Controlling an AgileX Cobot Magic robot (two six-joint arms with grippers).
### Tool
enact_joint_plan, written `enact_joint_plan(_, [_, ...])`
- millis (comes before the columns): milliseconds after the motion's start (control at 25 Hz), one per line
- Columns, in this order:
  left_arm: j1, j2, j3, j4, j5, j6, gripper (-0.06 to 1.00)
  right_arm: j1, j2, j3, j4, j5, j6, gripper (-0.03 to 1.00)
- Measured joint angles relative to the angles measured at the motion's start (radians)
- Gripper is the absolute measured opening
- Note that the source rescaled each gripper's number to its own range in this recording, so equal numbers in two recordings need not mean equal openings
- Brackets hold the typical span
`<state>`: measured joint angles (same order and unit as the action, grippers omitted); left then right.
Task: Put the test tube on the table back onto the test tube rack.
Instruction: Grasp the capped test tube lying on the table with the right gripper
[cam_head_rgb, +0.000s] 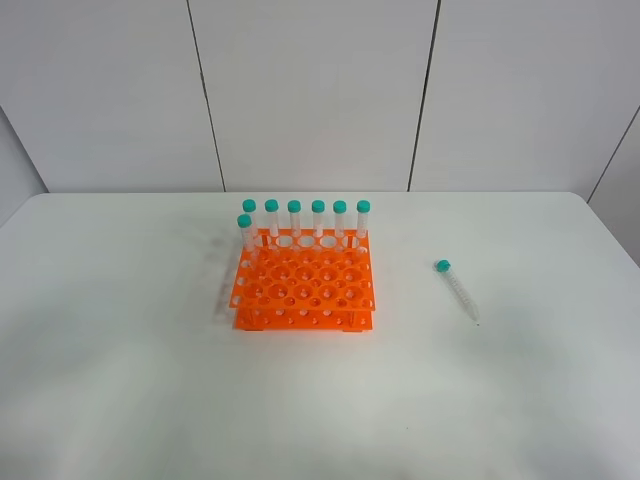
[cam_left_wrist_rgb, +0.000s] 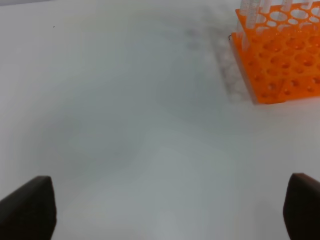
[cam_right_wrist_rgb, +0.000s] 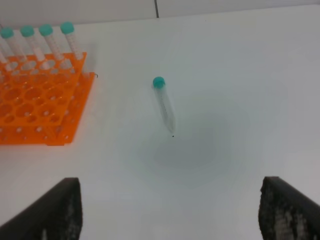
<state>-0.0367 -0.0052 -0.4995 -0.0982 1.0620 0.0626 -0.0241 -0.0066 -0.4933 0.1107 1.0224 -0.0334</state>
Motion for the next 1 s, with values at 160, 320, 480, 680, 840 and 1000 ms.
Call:
enact_joint_plan(160, [0.000,0.000,0.000,0.000,0.000,0.000,1.00,0.000,0.000,0.000,0.000,0.000,0.000,0.90])
enact_joint_plan(320, [0.000,0.000,0.000,0.000,0.000,0.000,1.00,0.000,0.000,0.000,0.000,0.000,0.000,0.90])
enact_joint_plan(480, [0.000,0.000,0.000,0.000,0.000,0.000,1.00,0.000,0.000,0.000,0.000,0.000,0.000,0.90])
enact_joint_plan(680, [0.000,0.000,0.000,0.000,0.000,0.000,1.00,0.000,0.000,0.000,0.000,0.000,0.000,0.90])
enact_joint_plan(840, [0.000,0.000,0.000,0.000,0.000,0.000,1.00,0.000,0.000,0.000,0.000,0.000,0.000,0.90])
enact_joint_plan(1000, [0.000,0.000,0.000,0.000,0.000,0.000,1.00,0.000,0.000,0.000,0.000,0.000,0.000,0.90])
